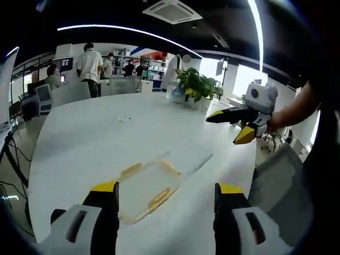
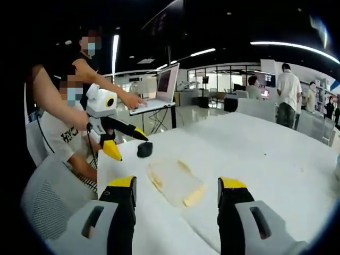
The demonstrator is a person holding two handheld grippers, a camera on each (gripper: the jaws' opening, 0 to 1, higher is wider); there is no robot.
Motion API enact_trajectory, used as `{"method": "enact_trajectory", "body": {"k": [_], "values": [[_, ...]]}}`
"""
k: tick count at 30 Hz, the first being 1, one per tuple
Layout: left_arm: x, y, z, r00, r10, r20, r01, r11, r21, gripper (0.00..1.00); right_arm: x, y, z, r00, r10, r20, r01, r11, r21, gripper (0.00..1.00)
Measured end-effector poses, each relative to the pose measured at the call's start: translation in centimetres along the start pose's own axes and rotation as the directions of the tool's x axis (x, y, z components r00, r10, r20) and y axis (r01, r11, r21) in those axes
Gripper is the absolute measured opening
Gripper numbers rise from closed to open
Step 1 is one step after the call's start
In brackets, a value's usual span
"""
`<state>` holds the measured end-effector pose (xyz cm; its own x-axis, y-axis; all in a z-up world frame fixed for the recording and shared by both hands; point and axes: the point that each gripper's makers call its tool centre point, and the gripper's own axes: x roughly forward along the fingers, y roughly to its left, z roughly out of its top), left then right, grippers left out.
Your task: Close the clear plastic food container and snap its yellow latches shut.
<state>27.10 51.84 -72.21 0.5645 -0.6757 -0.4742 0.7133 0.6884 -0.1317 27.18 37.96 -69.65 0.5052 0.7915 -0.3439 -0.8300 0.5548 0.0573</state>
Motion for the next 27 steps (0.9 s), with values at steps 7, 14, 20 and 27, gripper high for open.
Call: {"method": "enact_trajectory", "body": {"k": [7, 14, 20, 27], "values": [[0.2, 0.8, -0.5, 0.999, -0.020, -0.028, 0.021, 1.000, 0.012, 0.71, 1.2, -0.2, 0.1, 1.000, 0.007, -0.017, -0.008, 1.000, -0.018, 0.60], [0.1, 1.4, -1.1, 0.998, -0.038, -0.052, 0.039, 0.999, 0.018, 0.71, 2.1, -0.1, 0.0, 0.999, 0.015, -0.032, -0.016, 1.000, -0.026, 0.60], [0.3, 2.0, -1.6, 0.996, -0.049, -0.077, 0.051, 0.998, 0.032, 0.71, 3.0, -0.3, -0.6, 0.997, 0.028, -0.074, -0.033, 0.998, -0.058, 0.60], [0.9, 2.9, -2.7, 0.987, -0.076, -0.143, 0.087, 0.994, 0.068, 0.72, 4.1, -0.7, -1.0, 0.992, 0.055, -0.117, -0.066, 0.994, -0.091, 0.58]]}}
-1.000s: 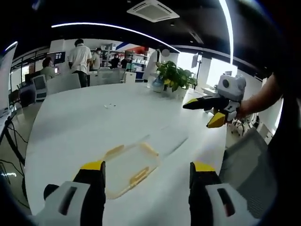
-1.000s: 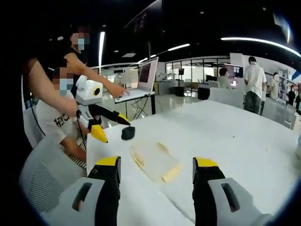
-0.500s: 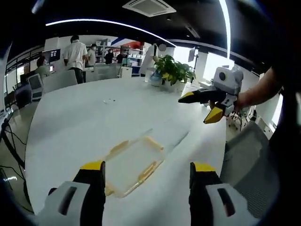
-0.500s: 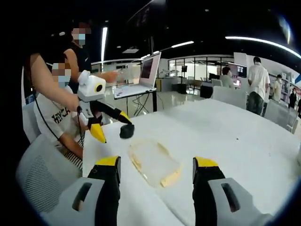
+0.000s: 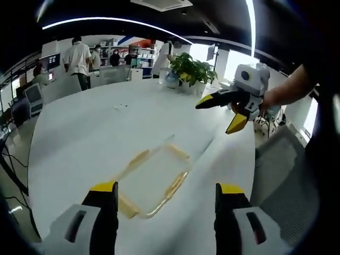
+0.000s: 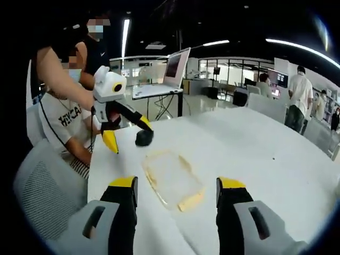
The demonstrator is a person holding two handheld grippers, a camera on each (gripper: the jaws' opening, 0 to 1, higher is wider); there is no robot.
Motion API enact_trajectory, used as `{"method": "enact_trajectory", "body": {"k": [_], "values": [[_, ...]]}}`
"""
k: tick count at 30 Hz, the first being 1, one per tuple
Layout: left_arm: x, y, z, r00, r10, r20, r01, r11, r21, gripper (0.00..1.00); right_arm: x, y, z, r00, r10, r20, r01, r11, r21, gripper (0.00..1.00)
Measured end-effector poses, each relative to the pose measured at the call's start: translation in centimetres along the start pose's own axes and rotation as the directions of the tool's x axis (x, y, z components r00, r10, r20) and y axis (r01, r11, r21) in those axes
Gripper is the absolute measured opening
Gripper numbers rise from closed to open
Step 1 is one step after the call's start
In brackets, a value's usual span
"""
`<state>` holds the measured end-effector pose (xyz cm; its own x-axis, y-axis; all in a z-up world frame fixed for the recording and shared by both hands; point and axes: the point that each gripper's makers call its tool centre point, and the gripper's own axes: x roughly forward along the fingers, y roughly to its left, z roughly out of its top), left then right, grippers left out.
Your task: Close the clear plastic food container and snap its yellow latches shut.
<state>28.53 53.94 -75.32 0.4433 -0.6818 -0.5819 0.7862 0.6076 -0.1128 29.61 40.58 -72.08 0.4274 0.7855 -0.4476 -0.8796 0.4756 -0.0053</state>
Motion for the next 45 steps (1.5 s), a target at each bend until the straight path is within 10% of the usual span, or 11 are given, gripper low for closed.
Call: {"method": "enact_trajectory", "body": {"k": [32, 45], "values": [[2.5, 4.0, -4.2, 0.968, -0.107, -0.225, 0.145, 0.977, 0.157, 0.70, 4.5, -0.4, -3.2, 0.974, 0.088, -0.210, -0.100, 0.994, -0.049, 0.57], [3.2, 5.6, -5.5, 0.946, -0.113, -0.305, 0.187, 0.956, 0.226, 0.67, 5.6, -1.3, -5.4, 0.926, 0.122, -0.359, -0.172, 0.979, -0.113, 0.55]]}}
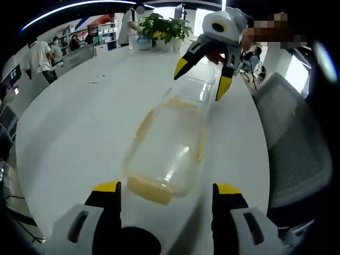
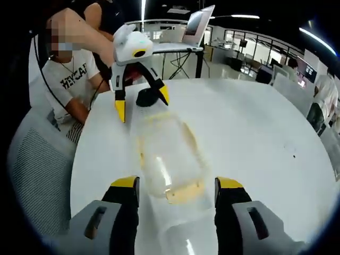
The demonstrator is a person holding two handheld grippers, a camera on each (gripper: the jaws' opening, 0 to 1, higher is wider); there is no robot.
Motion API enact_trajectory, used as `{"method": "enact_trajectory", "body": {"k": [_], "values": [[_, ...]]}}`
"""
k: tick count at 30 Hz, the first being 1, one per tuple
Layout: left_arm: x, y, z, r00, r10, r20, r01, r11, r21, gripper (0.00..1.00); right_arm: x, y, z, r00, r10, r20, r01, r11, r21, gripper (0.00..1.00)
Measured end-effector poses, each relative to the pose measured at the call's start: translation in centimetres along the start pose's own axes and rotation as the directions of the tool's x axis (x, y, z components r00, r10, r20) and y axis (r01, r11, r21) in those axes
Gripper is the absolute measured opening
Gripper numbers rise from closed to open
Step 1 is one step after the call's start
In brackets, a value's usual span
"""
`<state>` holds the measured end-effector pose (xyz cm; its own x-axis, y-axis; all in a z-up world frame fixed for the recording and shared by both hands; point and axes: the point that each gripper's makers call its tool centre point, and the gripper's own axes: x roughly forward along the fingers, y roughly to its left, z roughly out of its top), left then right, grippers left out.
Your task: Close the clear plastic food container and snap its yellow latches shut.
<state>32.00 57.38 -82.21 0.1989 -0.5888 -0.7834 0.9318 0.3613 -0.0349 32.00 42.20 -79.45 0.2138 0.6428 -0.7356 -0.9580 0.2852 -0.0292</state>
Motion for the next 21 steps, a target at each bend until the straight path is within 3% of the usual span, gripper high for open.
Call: {"method": "enact_trajectory", "body": {"k": [4, 13, 21], "values": [[0.3, 0.1, -0.2, 1.000, -0.010, -0.023, 0.011, 1.000, 0.020, 0.65, 0.5, 0.1, -0.7, 0.997, 0.031, -0.064, -0.033, 0.999, -0.037, 0.52], [0.7, 0.6, -0.5, 0.998, -0.021, -0.063, 0.025, 0.998, 0.059, 0.64, 1.2, -0.7, -1.2, 0.991, 0.048, -0.124, -0.061, 0.993, -0.102, 0.51], [1.1, 0.9, -0.5, 0.995, -0.029, -0.095, 0.038, 0.994, 0.100, 0.62, 1.8, -1.0, -2.6, 0.971, 0.086, -0.224, -0.126, 0.977, -0.171, 0.49]]}}
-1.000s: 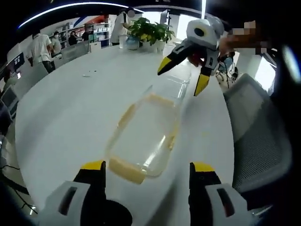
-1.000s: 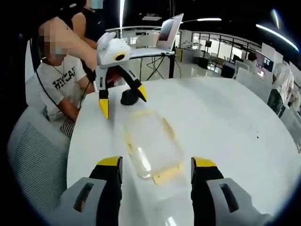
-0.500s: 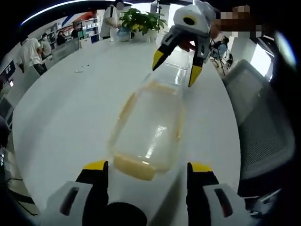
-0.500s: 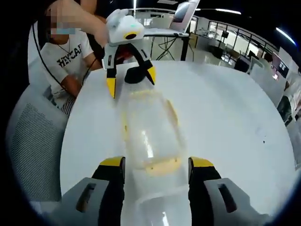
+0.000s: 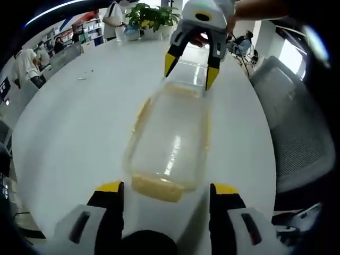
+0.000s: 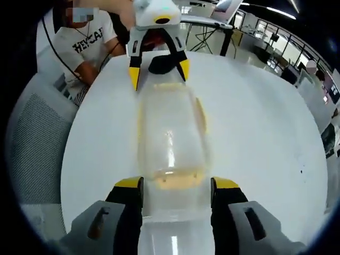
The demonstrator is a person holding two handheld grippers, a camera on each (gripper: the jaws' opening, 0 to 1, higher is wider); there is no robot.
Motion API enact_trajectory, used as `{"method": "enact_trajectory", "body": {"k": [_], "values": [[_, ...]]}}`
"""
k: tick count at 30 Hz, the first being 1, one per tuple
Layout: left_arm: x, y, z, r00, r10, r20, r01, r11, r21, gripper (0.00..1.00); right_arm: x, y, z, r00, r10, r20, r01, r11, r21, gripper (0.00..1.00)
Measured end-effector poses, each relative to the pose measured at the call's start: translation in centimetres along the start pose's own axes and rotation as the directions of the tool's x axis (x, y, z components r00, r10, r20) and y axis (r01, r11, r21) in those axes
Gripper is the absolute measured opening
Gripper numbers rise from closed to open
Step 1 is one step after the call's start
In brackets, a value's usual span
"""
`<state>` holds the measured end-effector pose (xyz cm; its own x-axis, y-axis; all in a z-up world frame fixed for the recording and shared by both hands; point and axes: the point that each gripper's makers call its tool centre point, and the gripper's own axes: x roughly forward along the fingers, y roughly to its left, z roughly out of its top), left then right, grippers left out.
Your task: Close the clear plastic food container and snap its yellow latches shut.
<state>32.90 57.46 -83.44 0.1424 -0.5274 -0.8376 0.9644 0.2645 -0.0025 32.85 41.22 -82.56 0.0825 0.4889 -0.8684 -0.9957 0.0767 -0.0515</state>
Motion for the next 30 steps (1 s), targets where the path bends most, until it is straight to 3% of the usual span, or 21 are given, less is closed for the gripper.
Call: {"method": "enact_trajectory", "body": {"k": [13, 18, 30], "values": [[1.0, 0.2, 0.2, 0.999, -0.018, -0.050, 0.021, 0.999, 0.050, 0.59, 1.2, -0.5, -0.8, 0.998, 0.019, -0.052, -0.022, 0.998, -0.054, 0.46], [1.4, -0.1, -0.4, 0.995, -0.032, -0.098, 0.041, 0.995, 0.096, 0.55, 1.3, -0.6, -1.1, 0.997, 0.028, -0.074, -0.034, 0.997, -0.076, 0.45], [1.8, 0.0, -0.1, 0.990, -0.045, -0.132, 0.065, 0.986, 0.151, 0.47, 1.8, -0.2, -1.2, 0.993, 0.059, -0.099, -0.067, 0.995, -0.077, 0.40]]}}
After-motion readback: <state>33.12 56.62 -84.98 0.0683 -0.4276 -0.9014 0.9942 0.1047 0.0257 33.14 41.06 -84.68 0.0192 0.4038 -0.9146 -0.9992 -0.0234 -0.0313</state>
